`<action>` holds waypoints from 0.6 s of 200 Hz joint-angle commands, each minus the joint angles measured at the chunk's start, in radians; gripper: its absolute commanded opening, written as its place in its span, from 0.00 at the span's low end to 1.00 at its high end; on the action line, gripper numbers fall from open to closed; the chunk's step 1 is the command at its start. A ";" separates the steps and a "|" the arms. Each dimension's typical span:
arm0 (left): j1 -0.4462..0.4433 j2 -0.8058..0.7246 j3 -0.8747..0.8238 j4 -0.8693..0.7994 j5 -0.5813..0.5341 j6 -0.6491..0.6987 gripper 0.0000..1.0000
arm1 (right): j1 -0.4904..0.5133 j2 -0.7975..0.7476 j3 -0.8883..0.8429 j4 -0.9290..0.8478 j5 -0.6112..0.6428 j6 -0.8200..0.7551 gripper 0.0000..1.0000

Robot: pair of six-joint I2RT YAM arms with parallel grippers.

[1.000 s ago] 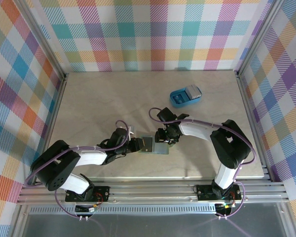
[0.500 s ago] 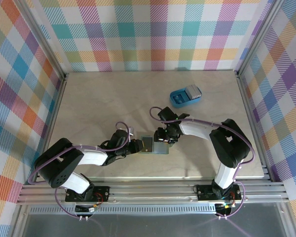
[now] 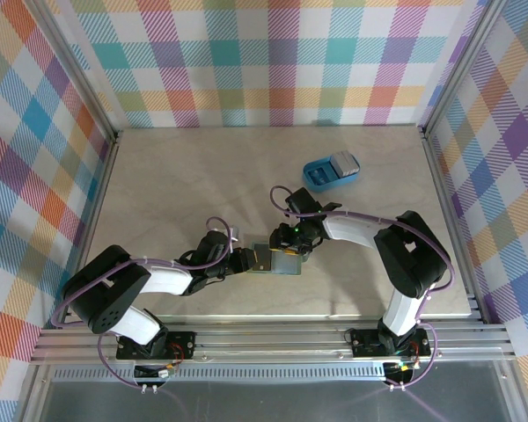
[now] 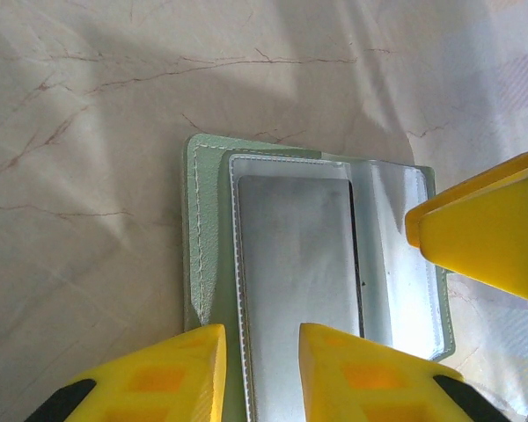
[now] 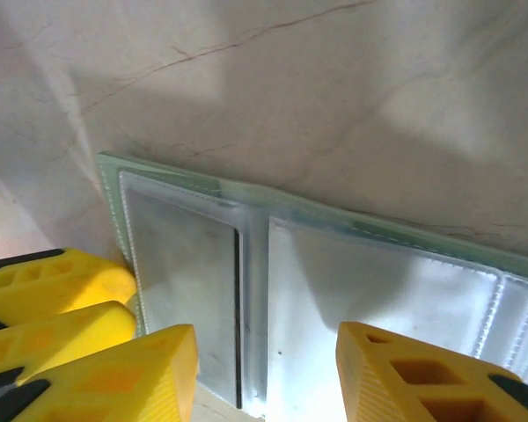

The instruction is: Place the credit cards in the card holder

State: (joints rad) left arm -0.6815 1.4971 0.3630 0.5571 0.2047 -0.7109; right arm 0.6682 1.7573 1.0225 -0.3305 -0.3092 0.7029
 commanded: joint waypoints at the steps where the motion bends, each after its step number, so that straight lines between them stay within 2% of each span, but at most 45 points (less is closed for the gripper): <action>1: -0.010 0.029 -0.003 0.014 -0.006 0.005 0.28 | 0.002 -0.015 -0.001 0.025 -0.053 0.021 0.44; 30: -0.010 0.028 0.008 0.001 -0.001 0.008 0.28 | 0.002 -0.046 -0.010 0.005 -0.018 0.012 0.44; 73: -0.010 0.022 -0.001 0.000 -0.007 0.008 0.28 | 0.007 -0.079 0.018 -0.168 0.189 -0.042 0.46; 120: -0.010 0.015 0.004 -0.012 -0.010 0.011 0.28 | 0.007 -0.024 0.034 -0.170 0.168 -0.058 0.47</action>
State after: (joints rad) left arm -0.6815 1.4971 0.3634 0.5564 0.2043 -0.7105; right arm 0.6689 1.6943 1.0248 -0.4633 -0.1532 0.6704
